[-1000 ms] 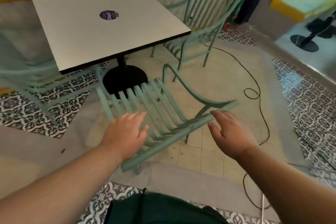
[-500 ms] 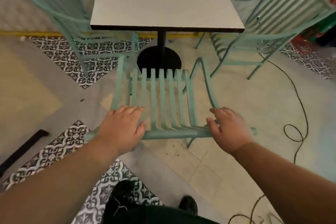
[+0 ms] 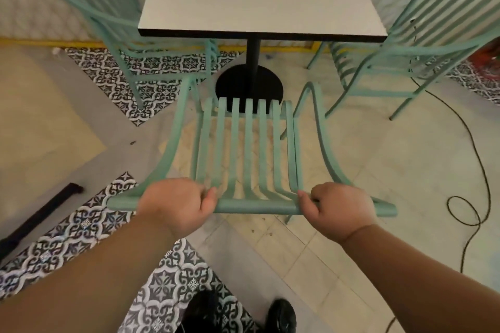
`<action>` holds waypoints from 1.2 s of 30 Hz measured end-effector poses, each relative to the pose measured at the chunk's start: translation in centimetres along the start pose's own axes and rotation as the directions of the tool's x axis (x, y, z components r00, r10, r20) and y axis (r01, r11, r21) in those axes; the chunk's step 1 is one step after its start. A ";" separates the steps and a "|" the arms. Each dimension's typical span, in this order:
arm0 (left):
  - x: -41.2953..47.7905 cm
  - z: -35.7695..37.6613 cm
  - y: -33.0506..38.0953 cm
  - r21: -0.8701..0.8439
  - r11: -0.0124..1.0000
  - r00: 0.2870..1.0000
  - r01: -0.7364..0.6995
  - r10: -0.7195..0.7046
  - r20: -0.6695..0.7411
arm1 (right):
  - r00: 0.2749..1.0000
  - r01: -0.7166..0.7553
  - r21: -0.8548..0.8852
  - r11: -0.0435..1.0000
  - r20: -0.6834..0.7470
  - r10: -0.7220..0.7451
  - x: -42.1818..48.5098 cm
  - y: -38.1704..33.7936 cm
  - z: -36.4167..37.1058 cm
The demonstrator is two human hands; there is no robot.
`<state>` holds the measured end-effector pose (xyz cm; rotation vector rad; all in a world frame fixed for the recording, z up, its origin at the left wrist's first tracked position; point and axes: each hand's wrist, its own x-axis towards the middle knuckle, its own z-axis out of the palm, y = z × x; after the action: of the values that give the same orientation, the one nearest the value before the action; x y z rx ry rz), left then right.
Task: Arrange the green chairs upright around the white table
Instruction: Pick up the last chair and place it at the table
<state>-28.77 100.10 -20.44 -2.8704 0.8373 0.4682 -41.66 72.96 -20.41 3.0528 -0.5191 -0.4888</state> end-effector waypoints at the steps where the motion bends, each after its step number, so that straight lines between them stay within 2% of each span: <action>1: 0.2 -0.1 0.0 -0.007 1.000 1.000 -0.002 0.002 -0.014 | 1.000 -0.003 0.002 1.000 -0.006 0.003 0.3 0.2 0.0; 11: 6.4 -1.7 0.1 -0.046 0.999 0.996 0.010 -0.014 -0.085 | 0.998 -0.026 0.016 1.000 -0.054 0.027 6.1 1.4 -1.9; 25: 10.1 -2.4 1.1 -0.040 0.999 0.989 0.008 -0.014 -0.145 | 0.991 -0.003 0.017 1.000 -0.133 0.005 9.9 3.7 -2.3; 28: 10.2 -2.6 1.2 -0.053 0.998 0.992 0.017 -0.024 -0.126 | 0.993 0.028 0.029 0.999 -0.117 -0.024 10.1 4.0 -2.4; 30: 9.8 -2.6 1.1 -0.060 0.998 0.985 0.001 -0.012 -0.174 | 0.992 0.071 0.075 0.995 -0.110 -0.062 10.0 4.3 -2.6; 32: 9.2 -2.5 0.7 -0.061 0.998 0.959 -0.021 0.003 -0.283 | 0.974 0.117 0.088 0.989 -0.203 -0.097 9.7 4.4 -2.9; 34: 8.8 -2.4 0.1 -0.023 1.000 0.955 -0.018 0.011 -0.297 | 0.946 0.147 0.054 0.988 -0.300 -0.124 9.6 4.2 -3.0; 36: 8.8 -2.2 0.0 0.033 0.999 0.965 -0.002 0.010 -0.262 | 0.957 0.148 0.036 0.988 -0.258 -0.134 9.5 3.6 -3.0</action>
<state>-21.14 95.19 -21.18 -2.9411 0.8807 0.0728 -33.44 66.34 -20.25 3.1517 -0.3109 -0.0779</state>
